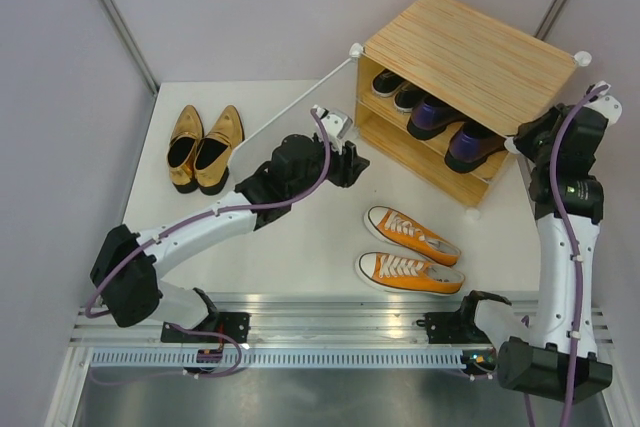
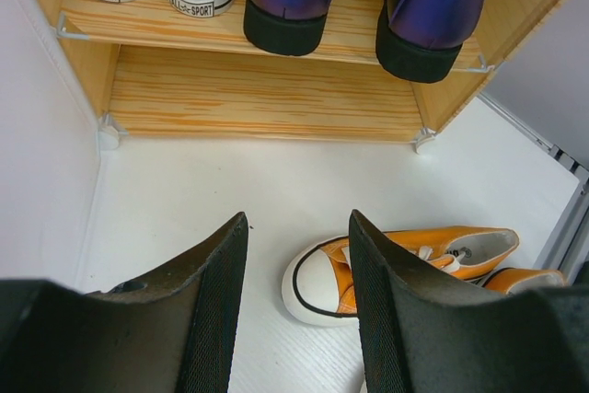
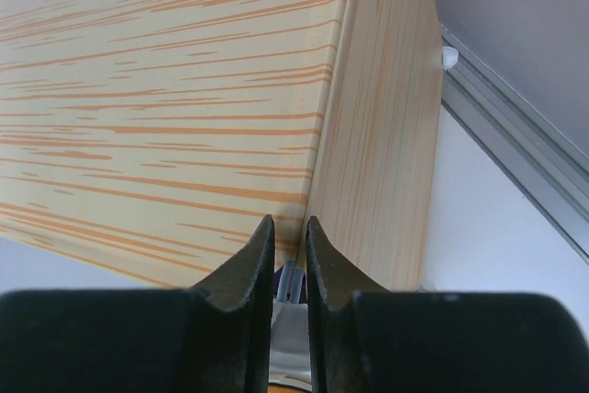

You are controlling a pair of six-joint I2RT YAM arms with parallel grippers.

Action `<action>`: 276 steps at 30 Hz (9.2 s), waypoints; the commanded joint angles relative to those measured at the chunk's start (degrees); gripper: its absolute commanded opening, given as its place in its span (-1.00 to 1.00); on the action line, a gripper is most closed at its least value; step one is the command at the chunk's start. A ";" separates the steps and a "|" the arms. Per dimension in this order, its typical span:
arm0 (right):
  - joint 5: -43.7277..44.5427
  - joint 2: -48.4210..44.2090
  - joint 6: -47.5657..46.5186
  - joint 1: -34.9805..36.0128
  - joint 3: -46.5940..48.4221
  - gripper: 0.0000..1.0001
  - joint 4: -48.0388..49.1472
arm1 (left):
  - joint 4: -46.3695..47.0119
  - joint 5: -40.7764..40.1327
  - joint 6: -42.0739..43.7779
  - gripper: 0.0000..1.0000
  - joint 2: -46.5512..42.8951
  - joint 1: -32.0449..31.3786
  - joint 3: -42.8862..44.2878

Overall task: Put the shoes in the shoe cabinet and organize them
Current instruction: Adjust the shoe cabinet at the center of the board, then adjust the shoe in the shoe cabinet, then pick up the shoe from the center of the board.

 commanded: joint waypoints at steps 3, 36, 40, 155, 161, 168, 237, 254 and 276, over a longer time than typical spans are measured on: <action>-13.62 4.10 2.58 8.30 1.28 -0.65 1.88 | 2.61 0.80 -0.86 0.05 0.72 0.96 3.15; -5.61 2.43 -3.30 10.77 -1.35 -0.24 -1.72 | 6.13 8.97 -2.35 -0.47 24.26 2.10 17.82; -6.49 1.73 -3.74 10.77 -2.14 -0.25 -1.55 | 6.74 12.66 -4.46 -0.53 26.82 1.93 20.46; -6.67 -6.45 -1.99 18.50 -7.06 0.13 1.62 | -45.90 -23.73 -25.04 0.13 -33.30 31.44 -7.22; -7.11 -6.45 -1.55 18.85 -7.41 0.13 2.06 | -43.63 -13.27 -27.13 0.07 -26.97 45.59 -10.56; -5.88 -7.33 -1.90 19.73 -8.03 0.13 2.32 | -40.81 -6.24 -27.05 0.09 -19.33 60.80 -8.98; 2.12 -14.97 -4.88 25.45 -9.26 0.22 1.53 | -41.42 7.40 -34.70 -0.56 14.70 70.39 4.99; 2.47 -15.50 -4.89 26.06 -9.35 0.24 1.36 | -42.04 2.56 -27.32 -0.96 4.25 70.39 5.17; 2.30 -14.97 -5.33 26.15 -8.38 0.25 -0.05 | -47.57 2.82 -31.18 -0.96 -11.75 70.22 17.47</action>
